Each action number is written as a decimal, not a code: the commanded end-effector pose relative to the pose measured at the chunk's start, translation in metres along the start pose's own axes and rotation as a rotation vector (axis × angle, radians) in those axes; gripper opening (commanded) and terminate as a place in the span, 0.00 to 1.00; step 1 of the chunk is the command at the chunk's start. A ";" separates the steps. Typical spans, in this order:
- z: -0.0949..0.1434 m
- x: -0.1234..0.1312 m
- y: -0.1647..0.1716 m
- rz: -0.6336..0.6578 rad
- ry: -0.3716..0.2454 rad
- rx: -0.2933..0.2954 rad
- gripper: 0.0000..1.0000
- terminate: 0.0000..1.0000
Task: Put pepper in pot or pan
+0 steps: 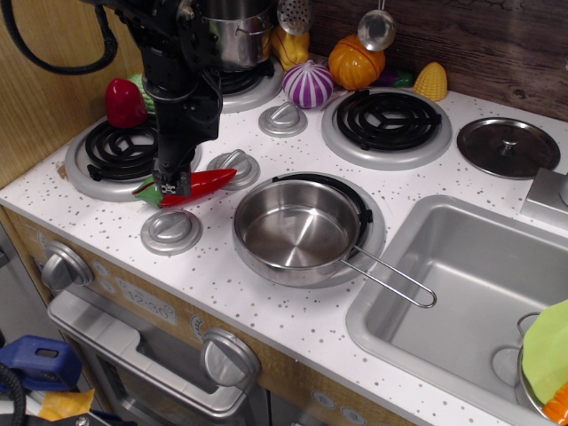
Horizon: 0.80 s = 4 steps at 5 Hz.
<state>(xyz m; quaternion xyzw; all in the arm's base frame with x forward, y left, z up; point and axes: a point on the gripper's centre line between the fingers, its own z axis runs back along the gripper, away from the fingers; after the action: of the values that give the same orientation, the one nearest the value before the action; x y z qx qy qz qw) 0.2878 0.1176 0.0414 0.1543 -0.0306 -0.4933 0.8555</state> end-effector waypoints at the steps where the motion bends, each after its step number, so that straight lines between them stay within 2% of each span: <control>1: 0.000 0.000 0.000 0.000 0.000 0.000 1.00 0.00; 4: -0.041 -0.013 0.004 0.038 -0.079 -0.011 1.00 0.00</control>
<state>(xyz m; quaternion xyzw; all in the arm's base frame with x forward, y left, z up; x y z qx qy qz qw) 0.3002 0.1350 0.0004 0.1335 -0.0723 -0.4911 0.8578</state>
